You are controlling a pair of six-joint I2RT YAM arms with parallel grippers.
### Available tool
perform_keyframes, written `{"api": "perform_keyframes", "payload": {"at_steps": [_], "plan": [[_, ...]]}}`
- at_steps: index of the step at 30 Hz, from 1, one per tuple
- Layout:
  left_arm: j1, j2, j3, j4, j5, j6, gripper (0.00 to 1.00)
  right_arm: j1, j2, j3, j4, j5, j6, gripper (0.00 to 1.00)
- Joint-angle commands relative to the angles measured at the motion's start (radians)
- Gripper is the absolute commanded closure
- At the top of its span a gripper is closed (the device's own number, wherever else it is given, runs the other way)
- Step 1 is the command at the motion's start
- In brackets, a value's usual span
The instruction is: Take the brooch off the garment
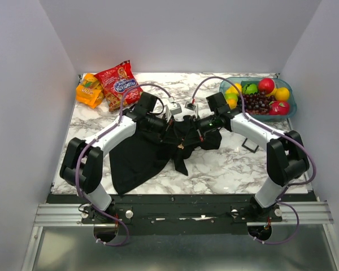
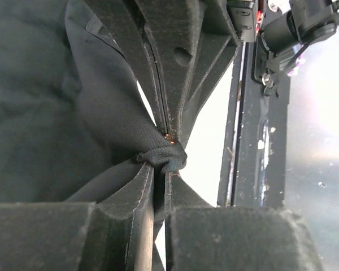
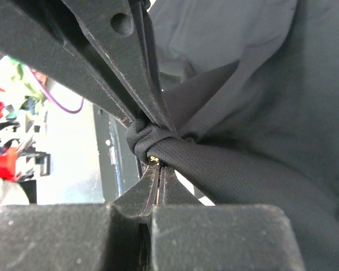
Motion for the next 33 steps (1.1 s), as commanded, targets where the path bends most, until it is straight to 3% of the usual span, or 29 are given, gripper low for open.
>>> {"api": "perform_keyframes", "payload": {"at_steps": [1, 7, 13, 20, 25, 27, 28, 31, 33], "plan": [[-0.013, -0.057, 0.012, -0.077, -0.060, 0.117, 1.00, 0.010, -0.098, -0.017, 0.032, 0.115, 0.168, 1.00], [-0.014, -0.064, -0.057, -0.018, -0.095, 0.056, 1.00, 0.005, -0.176, 0.010, 0.004, 0.328, 0.235, 1.00], [-0.033, -0.068, -0.079, 0.015, -0.265, 0.035, 1.00, -0.032, -0.173, 0.151, -0.103, 0.595, 0.413, 1.00], [-0.034, -0.059, -0.063, 0.012, -0.248, 0.005, 1.00, -0.044, -0.159, 0.191, -0.082, 0.665, 0.460, 1.00], [-0.011, -0.076, -0.051, -0.040, -0.258, -0.001, 0.98, -0.046, -0.185, 0.170, -0.018, 0.604, 0.316, 1.00], [0.007, -0.099, -0.048, -0.079, -0.245, 0.010, 0.86, -0.049, -0.216, 0.155, 0.002, 0.469, 0.221, 1.00], [0.015, -0.113, -0.046, -0.088, -0.238, 0.013, 0.72, -0.052, -0.225, 0.147, 0.002, 0.409, 0.117, 1.00], [0.045, -0.182, -0.031, -0.113, -0.192, 0.031, 0.57, -0.056, -0.262, 0.121, -0.045, 0.164, -0.096, 1.00], [0.056, -0.235, -0.013, -0.102, -0.181, 0.035, 0.54, -0.056, -0.271, 0.118, -0.094, 0.070, -0.167, 1.00]]}}
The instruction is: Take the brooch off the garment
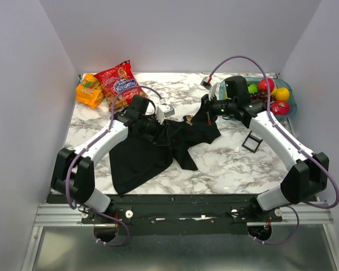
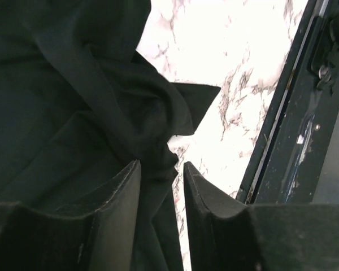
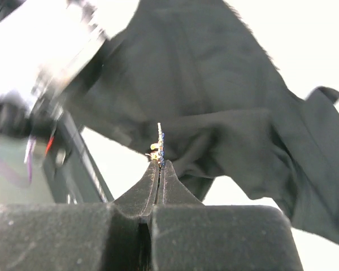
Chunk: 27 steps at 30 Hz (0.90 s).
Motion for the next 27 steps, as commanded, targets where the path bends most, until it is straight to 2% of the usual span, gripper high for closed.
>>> {"api": "perform_keyframes", "payload": {"at_steps": [1, 7, 10, 13, 27], "plan": [[0.028, -0.138, 0.064, -0.022, 0.056, 0.023, 0.53, -0.004, -0.052, -0.009, -0.069, -0.298, -0.326, 0.99], [0.032, -0.134, 0.166, 0.025, 0.116, -0.031, 0.52, -0.004, -0.002, 0.084, -0.225, -0.373, -0.582, 1.00], [0.032, -0.106, 0.215, 0.036, 0.174, -0.052, 0.52, -0.004, 0.031, 0.126, -0.285, -0.371, -0.637, 0.99], [0.030, -0.085, 0.243, 0.048, 0.186, -0.089, 0.47, -0.004, 0.043, 0.138, -0.290, -0.376, -0.632, 1.00], [-0.004, -0.022, 0.275, 0.093, 0.242, -0.124, 0.49, -0.004, 0.063, 0.124, -0.190, -0.411, -0.526, 1.00]]}}
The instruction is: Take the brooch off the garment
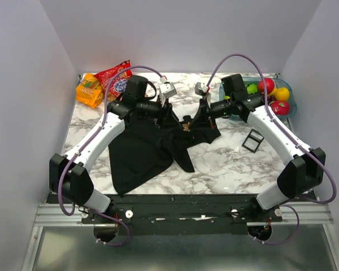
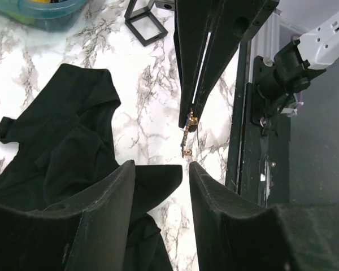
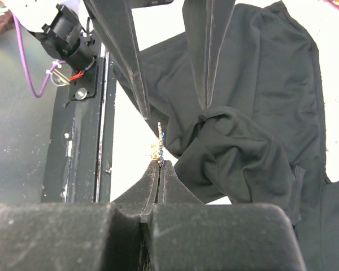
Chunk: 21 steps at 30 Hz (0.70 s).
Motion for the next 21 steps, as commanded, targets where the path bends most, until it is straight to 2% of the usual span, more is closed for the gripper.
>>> {"api": "perform_keyframes", "payload": {"at_steps": [1, 13, 21], "plan": [[-0.009, 0.028, 0.042, 0.034, 0.054, -0.033, 0.49, -0.003, 0.015, 0.020, 0.036, -0.037, 0.038, 1.00], [-0.019, 0.074, 0.077, 0.052, 0.086, -0.059, 0.52, -0.003, 0.033, 0.034, 0.050, -0.040, 0.057, 1.00], [-0.027, 0.106, 0.104, 0.019, 0.101, -0.039, 0.63, -0.003, 0.036, 0.037, 0.055, -0.038, 0.063, 1.00]]}}
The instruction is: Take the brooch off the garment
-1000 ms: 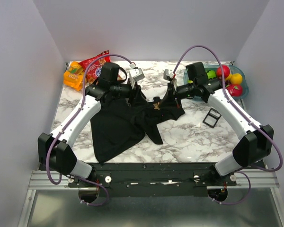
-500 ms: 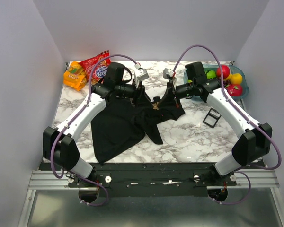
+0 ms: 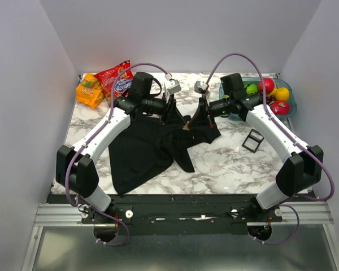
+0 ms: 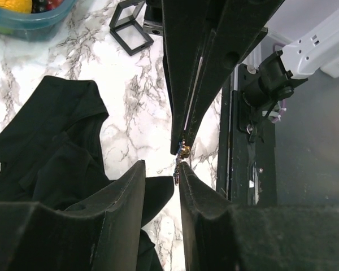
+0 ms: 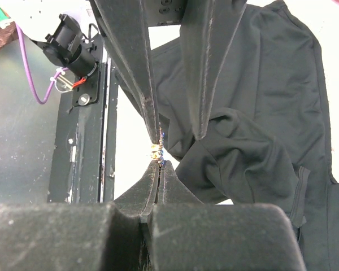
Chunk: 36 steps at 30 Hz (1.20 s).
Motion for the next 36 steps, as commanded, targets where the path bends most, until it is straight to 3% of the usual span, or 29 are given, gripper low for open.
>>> {"api": "perform_keyframes", "payload": {"at_steps": [1, 7, 11, 12, 13, 17, 19, 24, 32, 36], "plan": [[-0.008, 0.016, 0.038, -0.024, 0.042, 0.017, 0.64, -0.003, 0.011, 0.029, 0.026, -0.026, 0.012, 0.99], [-0.008, 0.027, 0.049, -0.044, 0.052, 0.029, 0.78, -0.003, 0.008, 0.024, 0.032, -0.026, 0.021, 0.99], [-0.009, 0.027, 0.049, -0.044, 0.068, 0.030, 1.00, -0.003, 0.005, 0.016, 0.044, -0.009, 0.036, 0.98], [-0.009, 0.025, 0.046, -0.045, 0.071, 0.030, 1.00, -0.003, 0.003, 0.015, 0.047, 0.005, 0.041, 0.95], [-0.011, 0.027, 0.046, -0.047, 0.074, 0.030, 1.00, -0.003, 0.000, 0.016, 0.047, 0.014, 0.042, 0.83], [-0.011, 0.014, 0.043, -0.071, 0.045, 0.053, 1.00, -0.006, -0.026, 0.030, 0.026, 0.078, 0.012, 0.55], [-0.009, 0.011, 0.043, -0.091, 0.017, 0.066, 1.00, -0.011, -0.037, 0.042, -0.006, 0.074, -0.019, 0.47], [-0.011, 0.000, 0.023, -0.087, 0.003, 0.060, 1.00, -0.009, -0.049, 0.045, -0.017, 0.036, -0.019, 0.42], [-0.011, 0.002, 0.010, -0.026, -0.001, -0.025, 1.00, -0.009, -0.052, 0.009, 0.128, 0.046, 0.212, 0.37], [-0.012, 0.005, 0.004, 0.007, 0.003, -0.049, 1.00, -0.001, -0.052, 0.002, 0.165, 0.072, 0.248, 0.37]]}}
